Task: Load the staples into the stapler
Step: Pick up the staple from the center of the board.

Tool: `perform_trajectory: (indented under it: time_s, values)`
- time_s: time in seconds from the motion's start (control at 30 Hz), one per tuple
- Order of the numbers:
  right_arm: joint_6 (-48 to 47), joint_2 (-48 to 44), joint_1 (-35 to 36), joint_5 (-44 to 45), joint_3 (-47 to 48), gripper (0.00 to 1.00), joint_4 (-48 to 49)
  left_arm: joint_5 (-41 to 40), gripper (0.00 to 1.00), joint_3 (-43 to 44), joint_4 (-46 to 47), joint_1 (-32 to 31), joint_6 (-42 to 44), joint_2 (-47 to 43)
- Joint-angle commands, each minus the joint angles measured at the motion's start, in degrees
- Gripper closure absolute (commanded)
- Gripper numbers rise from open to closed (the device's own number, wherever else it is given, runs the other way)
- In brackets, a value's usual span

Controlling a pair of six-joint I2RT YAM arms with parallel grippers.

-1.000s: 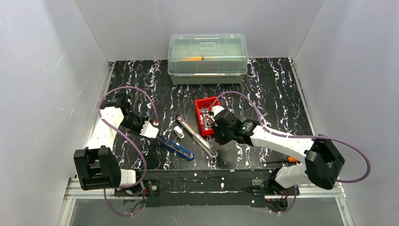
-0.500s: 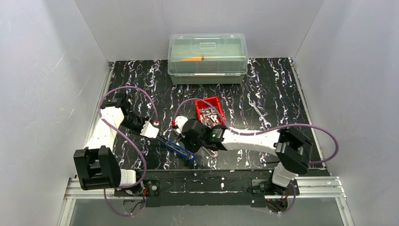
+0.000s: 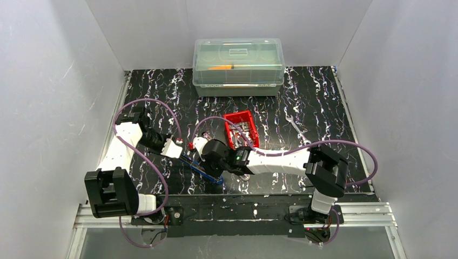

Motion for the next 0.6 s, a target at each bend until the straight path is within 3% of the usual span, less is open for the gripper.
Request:
perform_trajectory:
  time_s: [0.0, 0.57]
  values:
    - [-1.14, 1.01, 0.45, -0.57, 1.46, 0.85, 2.79, 2.49, 0.96, 1.62, -2.56, -0.35, 30.13, -2.01]
    - [-1.26, 1.59, 0.46, 1.03, -0.65, 0.87, 4.45, 2.19, 0.97, 1.58, -2.48, -0.33, 30.07, -1.84]
